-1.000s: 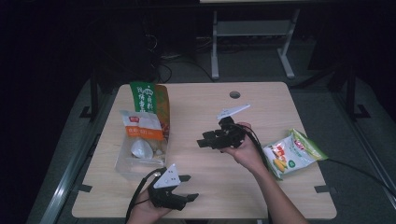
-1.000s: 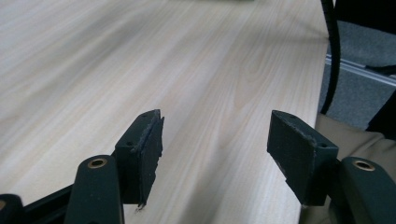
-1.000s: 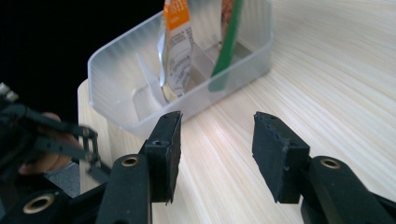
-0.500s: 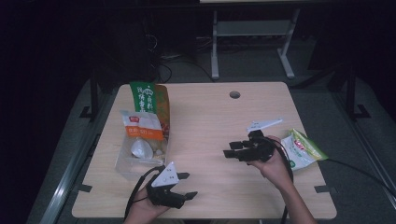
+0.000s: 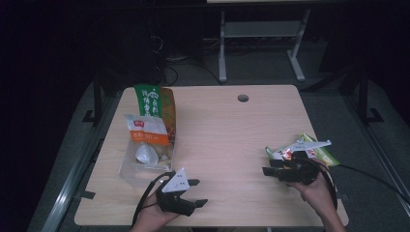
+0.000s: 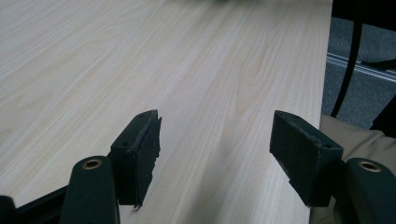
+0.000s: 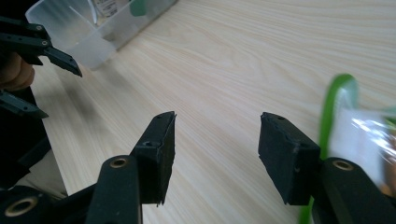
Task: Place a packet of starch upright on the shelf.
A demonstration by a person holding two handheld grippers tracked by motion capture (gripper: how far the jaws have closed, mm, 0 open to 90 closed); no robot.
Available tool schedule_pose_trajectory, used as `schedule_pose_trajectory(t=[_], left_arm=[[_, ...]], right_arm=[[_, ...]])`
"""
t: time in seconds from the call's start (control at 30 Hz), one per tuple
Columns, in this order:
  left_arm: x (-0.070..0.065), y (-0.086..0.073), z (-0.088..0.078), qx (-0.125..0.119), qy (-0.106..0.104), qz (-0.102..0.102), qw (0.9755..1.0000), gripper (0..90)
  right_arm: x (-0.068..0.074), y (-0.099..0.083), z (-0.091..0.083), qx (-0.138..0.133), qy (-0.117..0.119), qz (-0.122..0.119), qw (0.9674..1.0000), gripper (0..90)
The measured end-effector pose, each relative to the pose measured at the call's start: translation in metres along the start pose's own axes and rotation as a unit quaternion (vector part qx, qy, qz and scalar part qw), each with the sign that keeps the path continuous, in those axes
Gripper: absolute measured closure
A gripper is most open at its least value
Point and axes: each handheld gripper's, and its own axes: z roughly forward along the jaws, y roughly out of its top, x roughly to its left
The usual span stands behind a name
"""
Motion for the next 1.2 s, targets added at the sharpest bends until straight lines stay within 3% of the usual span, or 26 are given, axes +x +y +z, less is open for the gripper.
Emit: schedule_pose_trajectory(t=[0.23, 0.33, 0.6, 0.7, 0.9, 1.2], left_arm=[[0.001, 0.001, 0.002, 0.002, -0.004, 0.001, 1.0000, 32.4], [0.001, 0.001, 0.001, -0.001, -0.004, 0.001, 1.0000, 32.3], [0.001, 0.002, -0.001, -0.003, 0.001, 0.003, 1.0000, 32.3], [0.001, 0.002, -0.002, -0.003, 0.002, 0.003, 1.0000, 32.3], [0.001, 0.001, -0.001, -0.004, 0.002, 0.002, 1.0000, 32.2], [0.001, 0.001, 0.001, 0.000, -0.001, 0.000, 1.0000, 32.2]], right_arm=[[-0.009, -0.012, -0.026, -0.006, -0.034, 0.010, 0.9993, 44.9], [-0.016, -0.022, -0.046, -0.011, -0.057, 0.033, 0.9978, 44.8], [-0.031, -0.038, -0.071, -0.014, -0.093, 0.059, 0.9938, 44.6], [-0.034, -0.042, -0.075, -0.010, -0.103, 0.062, 0.9927, 44.6], [-0.049, -0.054, -0.087, -0.008, -0.133, 0.089, 0.9871, 44.3], [-0.056, -0.059, -0.085, -0.005, -0.139, 0.094, 0.9858, 43.1]])
